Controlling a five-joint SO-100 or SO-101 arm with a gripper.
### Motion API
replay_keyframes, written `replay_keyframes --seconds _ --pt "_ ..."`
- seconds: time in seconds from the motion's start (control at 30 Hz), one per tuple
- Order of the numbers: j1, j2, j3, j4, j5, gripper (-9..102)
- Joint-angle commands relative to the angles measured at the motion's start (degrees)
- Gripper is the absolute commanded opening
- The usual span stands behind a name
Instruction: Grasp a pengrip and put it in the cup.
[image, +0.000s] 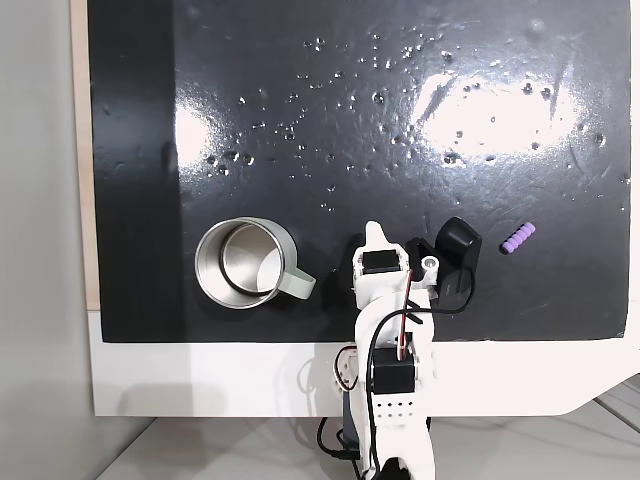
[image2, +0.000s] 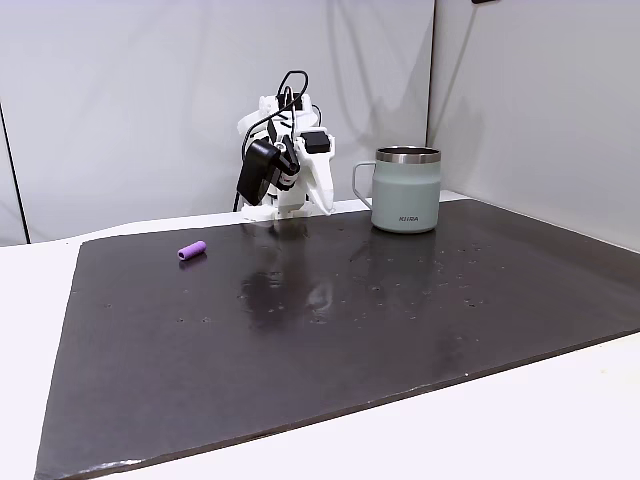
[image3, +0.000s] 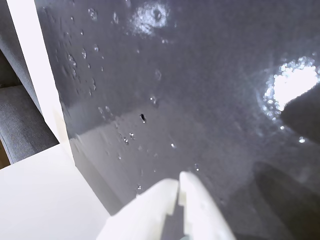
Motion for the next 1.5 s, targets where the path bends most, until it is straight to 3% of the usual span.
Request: replay_keyframes --seconds 0.0,0.43,0.6,0.83,0.97,1.2,1.47 --pt "-1.93 0.35 -0.35 -2.64 -1.32 0" --pt "-1.85 0.35 -0.97 -2.2 -1.58 0" --pt "4.31 0.44 -5.71 -1.58 -13.45 0" --pt "10.37 0.0 -25.22 14.68 -23.03 0" --pt "11.16 -10.9 -38.58 20.83 -26.63 0" --pt "16.52 -26.46 -57.04 28.13 -35.33 2" --pt "27.25 -34.98 -66.97 35.95 -50.98 8"
